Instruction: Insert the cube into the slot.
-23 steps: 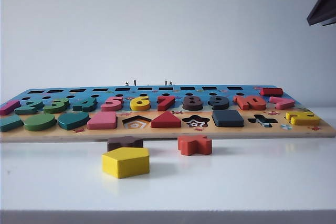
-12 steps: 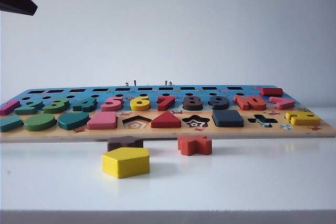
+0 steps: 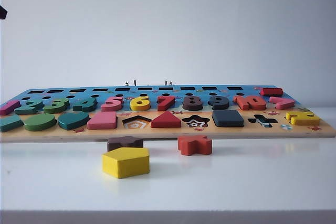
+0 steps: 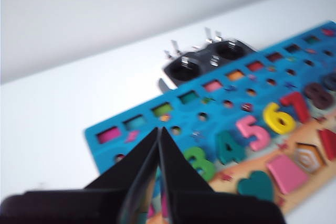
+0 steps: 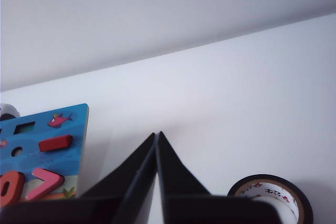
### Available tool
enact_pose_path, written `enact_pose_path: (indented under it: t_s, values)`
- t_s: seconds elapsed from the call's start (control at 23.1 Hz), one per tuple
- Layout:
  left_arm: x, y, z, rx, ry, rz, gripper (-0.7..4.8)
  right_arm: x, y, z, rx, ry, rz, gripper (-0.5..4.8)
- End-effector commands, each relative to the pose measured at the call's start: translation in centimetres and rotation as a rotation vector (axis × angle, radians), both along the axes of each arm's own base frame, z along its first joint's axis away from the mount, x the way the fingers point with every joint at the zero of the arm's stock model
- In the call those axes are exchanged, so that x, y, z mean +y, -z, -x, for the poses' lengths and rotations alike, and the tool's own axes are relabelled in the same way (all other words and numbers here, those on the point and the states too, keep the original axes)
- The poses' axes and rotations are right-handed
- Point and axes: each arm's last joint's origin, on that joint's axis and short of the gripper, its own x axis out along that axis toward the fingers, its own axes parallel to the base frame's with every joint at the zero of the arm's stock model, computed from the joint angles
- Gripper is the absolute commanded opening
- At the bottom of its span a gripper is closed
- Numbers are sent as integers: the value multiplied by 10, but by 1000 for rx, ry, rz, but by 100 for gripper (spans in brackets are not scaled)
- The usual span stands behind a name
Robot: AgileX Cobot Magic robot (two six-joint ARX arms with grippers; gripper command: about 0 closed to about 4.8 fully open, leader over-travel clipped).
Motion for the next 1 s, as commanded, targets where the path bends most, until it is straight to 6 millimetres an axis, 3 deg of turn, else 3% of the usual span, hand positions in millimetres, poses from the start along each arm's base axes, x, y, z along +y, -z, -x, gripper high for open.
enact_pose_path:
  t_s: [0.04, 0.52, 1.0]
  values:
    - [4, 4, 2, -67, -85, 6, 17, 0, 4, 1, -32, -17, 66, -6]
    - [20, 51, 10, -115, -344, -14, 17, -2, 13, 4, -131, -25, 160, -7]
    - [22, 85, 12, -81, -390, -39, 17, -4, 12, 5, -143, -18, 141, -4]
